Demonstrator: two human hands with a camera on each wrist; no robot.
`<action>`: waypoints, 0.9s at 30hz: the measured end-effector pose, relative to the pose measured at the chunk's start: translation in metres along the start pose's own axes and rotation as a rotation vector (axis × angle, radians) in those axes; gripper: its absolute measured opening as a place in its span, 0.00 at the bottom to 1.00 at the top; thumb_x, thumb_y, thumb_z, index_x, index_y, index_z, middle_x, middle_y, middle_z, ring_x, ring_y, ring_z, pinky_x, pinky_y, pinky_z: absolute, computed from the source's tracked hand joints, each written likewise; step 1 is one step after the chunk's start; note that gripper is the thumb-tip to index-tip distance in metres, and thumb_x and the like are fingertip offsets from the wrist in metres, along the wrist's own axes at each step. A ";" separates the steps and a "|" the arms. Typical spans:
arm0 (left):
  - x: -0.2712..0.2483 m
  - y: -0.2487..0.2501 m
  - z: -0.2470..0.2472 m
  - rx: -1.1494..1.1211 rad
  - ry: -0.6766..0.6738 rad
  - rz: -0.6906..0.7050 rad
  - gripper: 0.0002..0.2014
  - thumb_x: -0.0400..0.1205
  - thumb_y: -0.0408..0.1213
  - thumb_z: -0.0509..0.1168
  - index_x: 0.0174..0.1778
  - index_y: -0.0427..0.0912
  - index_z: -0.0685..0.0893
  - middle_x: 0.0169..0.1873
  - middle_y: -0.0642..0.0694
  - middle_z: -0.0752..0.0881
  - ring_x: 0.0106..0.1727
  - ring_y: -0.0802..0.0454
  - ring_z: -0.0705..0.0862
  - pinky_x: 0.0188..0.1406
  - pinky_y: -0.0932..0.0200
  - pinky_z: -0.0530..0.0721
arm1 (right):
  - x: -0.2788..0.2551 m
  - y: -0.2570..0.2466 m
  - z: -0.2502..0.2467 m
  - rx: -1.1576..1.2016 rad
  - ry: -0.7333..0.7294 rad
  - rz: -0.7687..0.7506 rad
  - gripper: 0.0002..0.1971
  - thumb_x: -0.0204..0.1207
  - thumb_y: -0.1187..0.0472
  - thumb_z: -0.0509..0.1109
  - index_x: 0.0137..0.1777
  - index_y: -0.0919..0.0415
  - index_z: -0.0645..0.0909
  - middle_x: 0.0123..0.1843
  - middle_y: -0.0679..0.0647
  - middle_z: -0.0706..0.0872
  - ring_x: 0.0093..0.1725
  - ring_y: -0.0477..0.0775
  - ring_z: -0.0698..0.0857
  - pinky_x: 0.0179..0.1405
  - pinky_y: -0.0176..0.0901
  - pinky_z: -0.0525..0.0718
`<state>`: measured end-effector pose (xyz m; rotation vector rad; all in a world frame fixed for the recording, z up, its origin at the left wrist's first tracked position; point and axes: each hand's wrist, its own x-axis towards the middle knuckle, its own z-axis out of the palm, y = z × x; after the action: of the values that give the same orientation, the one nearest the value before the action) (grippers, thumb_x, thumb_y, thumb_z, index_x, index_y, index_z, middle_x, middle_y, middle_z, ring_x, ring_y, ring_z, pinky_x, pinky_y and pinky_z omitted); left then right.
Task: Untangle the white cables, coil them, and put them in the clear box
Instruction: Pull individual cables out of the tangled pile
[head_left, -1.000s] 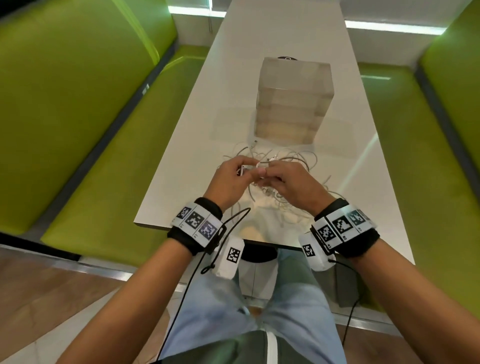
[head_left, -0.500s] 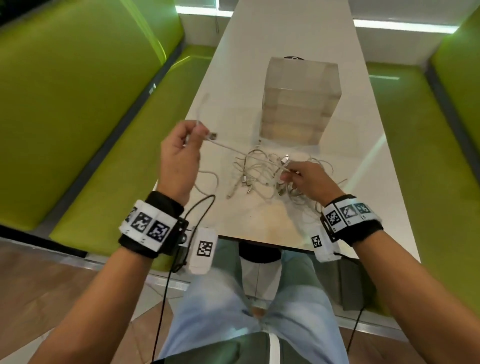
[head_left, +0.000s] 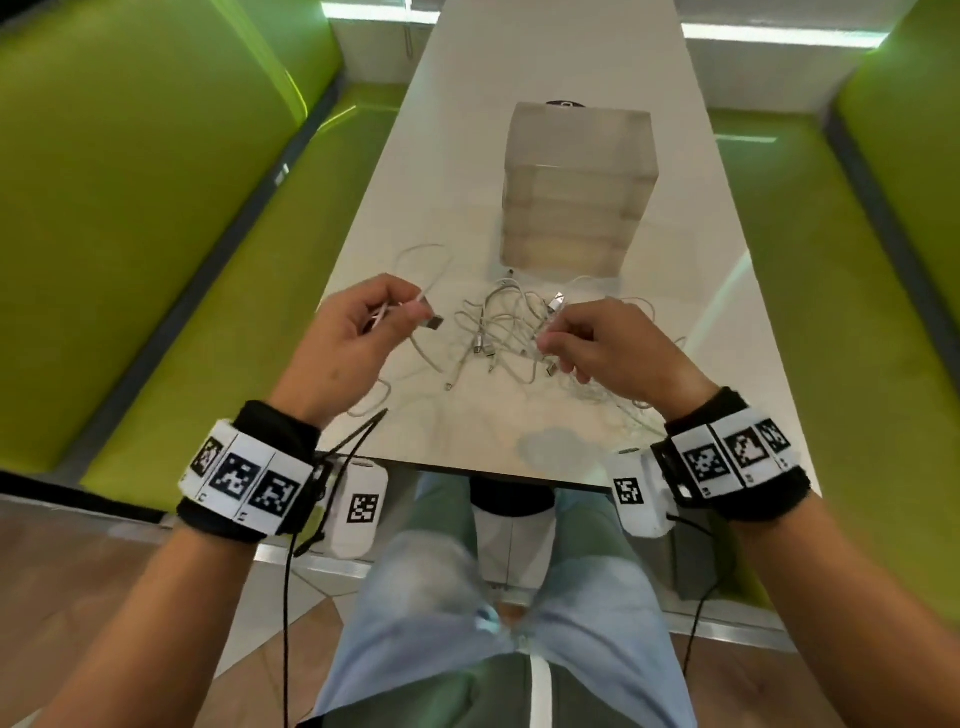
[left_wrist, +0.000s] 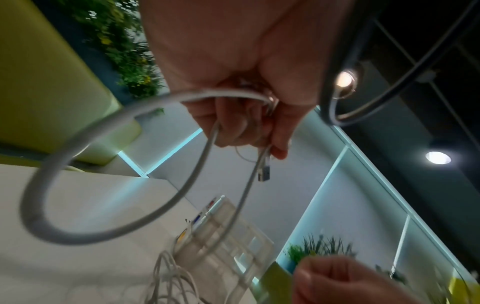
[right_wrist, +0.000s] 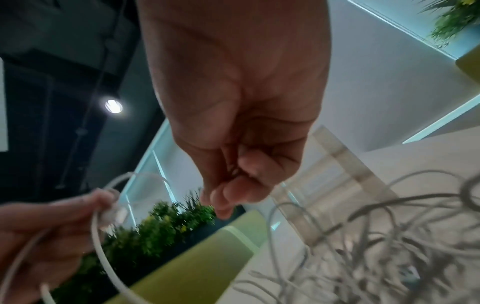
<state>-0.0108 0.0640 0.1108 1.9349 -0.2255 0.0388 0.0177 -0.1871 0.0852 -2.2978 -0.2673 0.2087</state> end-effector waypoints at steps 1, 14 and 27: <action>-0.003 0.001 0.001 0.058 -0.061 -0.001 0.05 0.83 0.38 0.65 0.42 0.46 0.84 0.33 0.56 0.88 0.29 0.53 0.78 0.30 0.58 0.77 | -0.006 -0.006 -0.002 0.035 0.005 -0.003 0.07 0.76 0.55 0.72 0.48 0.58 0.84 0.39 0.54 0.88 0.28 0.48 0.83 0.35 0.46 0.85; -0.037 0.027 0.007 0.033 -0.516 -0.020 0.13 0.81 0.49 0.66 0.59 0.49 0.82 0.32 0.51 0.83 0.30 0.58 0.76 0.33 0.69 0.73 | -0.046 -0.038 0.026 0.493 -0.350 -0.135 0.06 0.75 0.69 0.71 0.49 0.62 0.79 0.40 0.60 0.87 0.37 0.56 0.84 0.35 0.46 0.83; -0.015 -0.022 0.009 -0.331 0.161 -0.137 0.13 0.88 0.32 0.54 0.61 0.44 0.82 0.35 0.50 0.76 0.29 0.60 0.67 0.24 0.69 0.68 | -0.091 0.023 0.028 -0.267 -0.320 -0.444 0.23 0.64 0.65 0.45 0.47 0.59 0.82 0.52 0.54 0.79 0.46 0.51 0.79 0.41 0.37 0.79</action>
<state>-0.0219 0.0653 0.0858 1.6037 0.0094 0.0623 -0.0738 -0.2062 0.0552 -2.3871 -1.0083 0.3272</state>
